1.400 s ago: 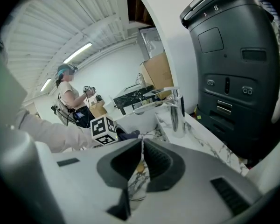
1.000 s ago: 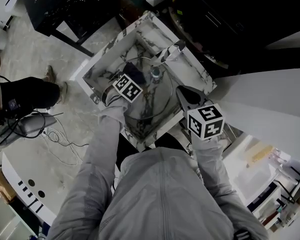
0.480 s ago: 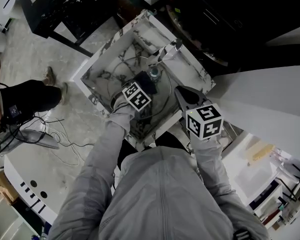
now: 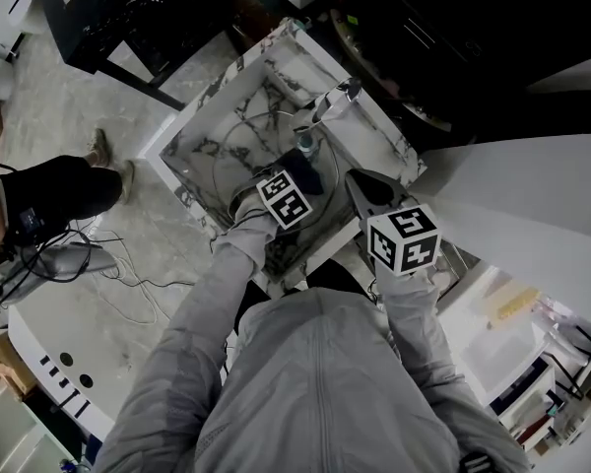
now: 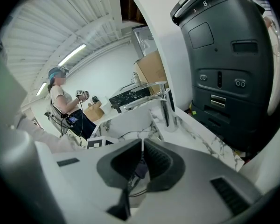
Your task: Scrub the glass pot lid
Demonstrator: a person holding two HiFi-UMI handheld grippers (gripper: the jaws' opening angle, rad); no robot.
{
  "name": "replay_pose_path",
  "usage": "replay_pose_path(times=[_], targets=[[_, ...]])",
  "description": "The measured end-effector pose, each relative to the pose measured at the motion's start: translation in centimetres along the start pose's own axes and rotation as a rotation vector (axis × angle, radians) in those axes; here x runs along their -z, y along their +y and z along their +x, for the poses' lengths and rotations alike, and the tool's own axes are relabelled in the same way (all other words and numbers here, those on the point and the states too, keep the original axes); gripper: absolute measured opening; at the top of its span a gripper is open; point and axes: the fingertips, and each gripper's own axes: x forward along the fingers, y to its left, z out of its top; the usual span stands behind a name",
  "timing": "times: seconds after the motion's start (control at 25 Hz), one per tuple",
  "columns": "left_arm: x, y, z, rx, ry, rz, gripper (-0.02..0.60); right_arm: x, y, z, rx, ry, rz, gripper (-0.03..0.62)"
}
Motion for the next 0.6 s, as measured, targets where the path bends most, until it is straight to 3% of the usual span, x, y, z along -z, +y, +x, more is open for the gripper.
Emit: replay_pose_path(times=[0.24,0.6], targets=[[-0.8,-0.9,0.0,0.044,-0.026,-0.033,0.067,0.1,-0.4,-0.1,0.003,0.000,0.007,0.035],[-3.4,-4.7,-0.2,0.196,-0.116,-0.105,0.067,0.4,-0.3,0.0,0.006,0.010,0.007,0.035]])
